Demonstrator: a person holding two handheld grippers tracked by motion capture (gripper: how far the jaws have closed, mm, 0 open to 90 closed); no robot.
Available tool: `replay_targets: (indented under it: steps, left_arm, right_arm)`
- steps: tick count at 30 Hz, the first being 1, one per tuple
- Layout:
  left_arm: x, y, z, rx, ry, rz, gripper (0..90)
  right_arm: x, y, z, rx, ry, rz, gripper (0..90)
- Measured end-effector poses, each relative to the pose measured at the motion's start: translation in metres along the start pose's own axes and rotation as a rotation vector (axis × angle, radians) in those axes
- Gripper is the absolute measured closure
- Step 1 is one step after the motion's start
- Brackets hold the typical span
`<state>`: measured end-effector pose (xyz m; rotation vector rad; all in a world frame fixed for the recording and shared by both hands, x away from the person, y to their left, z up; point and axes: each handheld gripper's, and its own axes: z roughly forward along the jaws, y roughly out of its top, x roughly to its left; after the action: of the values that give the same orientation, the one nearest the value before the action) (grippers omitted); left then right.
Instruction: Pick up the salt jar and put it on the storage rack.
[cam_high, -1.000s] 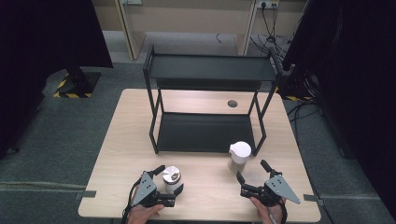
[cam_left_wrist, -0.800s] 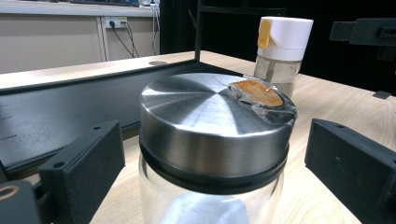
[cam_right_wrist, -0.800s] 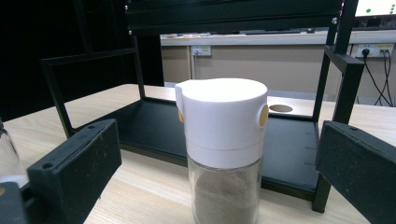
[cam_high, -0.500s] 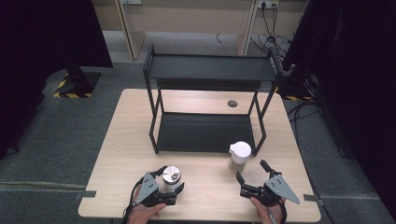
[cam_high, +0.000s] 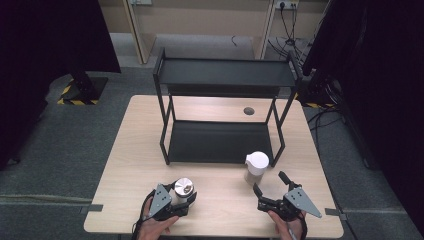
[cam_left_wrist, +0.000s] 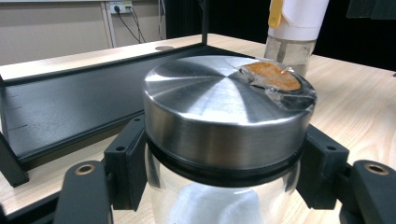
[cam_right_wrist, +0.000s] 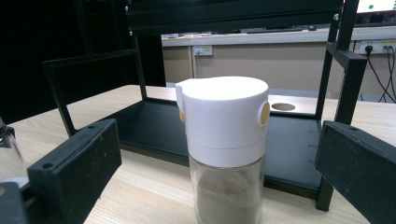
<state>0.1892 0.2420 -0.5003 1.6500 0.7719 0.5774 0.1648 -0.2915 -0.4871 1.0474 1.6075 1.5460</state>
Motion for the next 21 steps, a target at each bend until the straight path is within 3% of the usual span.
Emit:
replay_targets:
  steps: [4,8,21]
  left_arm:
    - [0.001,0.001,0.000,0.002,-0.003,-0.007,30.9]
    - [0.003,0.002,0.000,0.002,-0.019,-0.044,30.9]
    - [0.006,0.012,-0.003,-0.005,-0.013,-0.034,31.0]
  right_arm:
    - [0.000,0.000,0.000,0.002,0.001,-0.001,0.7]
    - [0.000,0.000,0.000,0.001,0.001,0.000,0.7]
    - [0.000,0.000,0.001,0.010,0.007,-0.002,0.7]
